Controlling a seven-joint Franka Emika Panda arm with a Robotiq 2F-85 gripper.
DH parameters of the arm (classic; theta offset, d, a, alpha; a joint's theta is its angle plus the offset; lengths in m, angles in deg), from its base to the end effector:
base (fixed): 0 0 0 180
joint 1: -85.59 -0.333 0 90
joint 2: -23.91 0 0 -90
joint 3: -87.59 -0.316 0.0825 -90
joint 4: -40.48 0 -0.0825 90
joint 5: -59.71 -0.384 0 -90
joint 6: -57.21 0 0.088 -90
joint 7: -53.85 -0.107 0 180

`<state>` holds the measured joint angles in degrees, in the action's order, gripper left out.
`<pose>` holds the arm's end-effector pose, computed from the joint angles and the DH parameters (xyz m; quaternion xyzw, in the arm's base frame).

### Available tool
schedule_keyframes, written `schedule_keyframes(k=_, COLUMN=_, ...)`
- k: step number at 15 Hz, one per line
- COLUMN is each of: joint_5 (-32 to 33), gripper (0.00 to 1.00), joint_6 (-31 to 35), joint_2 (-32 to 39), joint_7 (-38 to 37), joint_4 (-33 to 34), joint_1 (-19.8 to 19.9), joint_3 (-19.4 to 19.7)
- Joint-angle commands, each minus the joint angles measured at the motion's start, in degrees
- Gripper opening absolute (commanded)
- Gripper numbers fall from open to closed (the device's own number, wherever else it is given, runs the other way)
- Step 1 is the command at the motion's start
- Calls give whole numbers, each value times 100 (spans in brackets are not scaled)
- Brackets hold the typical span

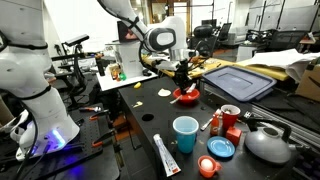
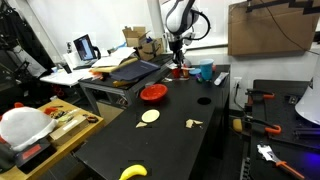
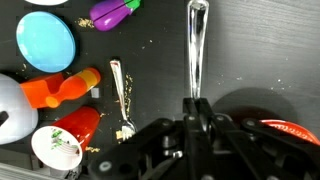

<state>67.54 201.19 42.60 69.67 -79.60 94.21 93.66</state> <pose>0.5732 -0.1478 0.2739 0.9950 0.0667 0.0282 0.0693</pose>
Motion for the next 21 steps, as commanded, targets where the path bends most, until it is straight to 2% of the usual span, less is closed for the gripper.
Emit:
schedule_keyframes(k=1, joint_5=-224, gripper=2, joint_6=-246, joint_2=499, joint_7=303, joint_4=561, joint_1=186, joint_3=-120)
schedule_keyframes(k=9, joint_5=-767, gripper=2, joint_6=-537, joint_2=1348, joint_7=987, joint_4=1384, joint_1=692, joint_3=-466)
schedule_keyframes(k=16, joint_5=-767, gripper=2, joint_6=-878, joint_2=2115, joint_7=1272, joint_4=2213, joint_1=928, joint_3=-589)
schedule_keyframes(k=21, joint_5=-655, gripper=2, joint_6=-1099, joint_2=2650, joint_7=1372, joint_4=2849, joint_1=954, joint_3=-586)
